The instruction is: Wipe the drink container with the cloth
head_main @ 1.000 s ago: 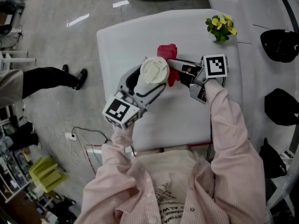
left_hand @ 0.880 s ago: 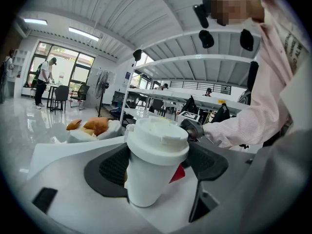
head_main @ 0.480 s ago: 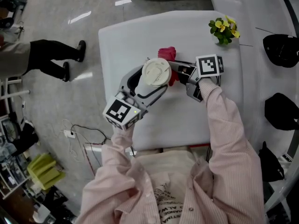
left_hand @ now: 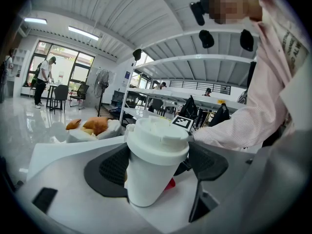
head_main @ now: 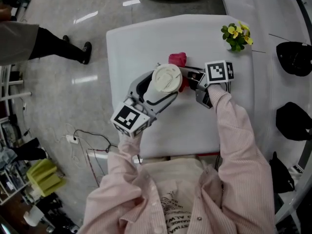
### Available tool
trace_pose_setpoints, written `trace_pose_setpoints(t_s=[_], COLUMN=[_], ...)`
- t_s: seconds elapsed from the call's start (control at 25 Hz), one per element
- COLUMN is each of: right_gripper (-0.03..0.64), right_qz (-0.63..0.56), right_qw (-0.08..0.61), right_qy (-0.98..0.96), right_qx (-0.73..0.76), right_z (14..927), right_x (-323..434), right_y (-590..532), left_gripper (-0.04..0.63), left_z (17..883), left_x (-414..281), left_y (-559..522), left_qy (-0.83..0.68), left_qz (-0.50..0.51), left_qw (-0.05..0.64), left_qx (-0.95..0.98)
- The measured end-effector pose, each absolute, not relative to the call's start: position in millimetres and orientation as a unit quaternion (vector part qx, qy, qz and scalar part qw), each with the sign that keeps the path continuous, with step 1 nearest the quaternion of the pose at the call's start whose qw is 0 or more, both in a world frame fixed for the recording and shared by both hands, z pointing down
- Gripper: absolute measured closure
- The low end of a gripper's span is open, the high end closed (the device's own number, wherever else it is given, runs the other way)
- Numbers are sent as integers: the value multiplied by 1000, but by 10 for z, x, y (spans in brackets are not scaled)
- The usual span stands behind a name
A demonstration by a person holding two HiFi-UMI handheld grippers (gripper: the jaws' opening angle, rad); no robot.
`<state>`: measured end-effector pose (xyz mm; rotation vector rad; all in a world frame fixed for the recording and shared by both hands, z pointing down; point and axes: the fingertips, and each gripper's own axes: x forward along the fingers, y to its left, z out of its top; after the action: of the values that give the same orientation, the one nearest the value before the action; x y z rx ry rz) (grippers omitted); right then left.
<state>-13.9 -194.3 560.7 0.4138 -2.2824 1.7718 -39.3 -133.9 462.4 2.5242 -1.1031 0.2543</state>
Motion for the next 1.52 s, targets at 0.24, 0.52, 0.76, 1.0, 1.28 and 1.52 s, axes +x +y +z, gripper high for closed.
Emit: trace_pose_setpoints(t_s=[0.24,0.52,0.76,1.0,1.28,1.52], right_gripper=[571,571,571,571,571,571], right_qz=[556,487,447,441,470,487], right_qw=[128,158,185,236,268,283], right_qy=[-814,-858,-874,-856,-814,-790], right_qx=[110,36,-52,-133,-212,-242], right_z=[5297,4781,4383,4312,4375,4402], right_x=[-165,-222,-364,-546,-722,-775], right_y=[-2028,-2150,-2181,-2126,-1981,-1958], left_gripper=[212,212,212,212,212,212], left_z=[4618,4622,4620,4626,4623,4632], left_x=[-400,-397,-387,-384,-384,-387], left_y=[-1339,-1338,-1337,-1340,-1347,-1341], left_qy=[-390,-390,-388,-388,-387,-386], left_qz=[97,100,103,105,105,101], left_qw=[182,188,190,192,192,195], left_qx=[897,896,896,895,896,896])
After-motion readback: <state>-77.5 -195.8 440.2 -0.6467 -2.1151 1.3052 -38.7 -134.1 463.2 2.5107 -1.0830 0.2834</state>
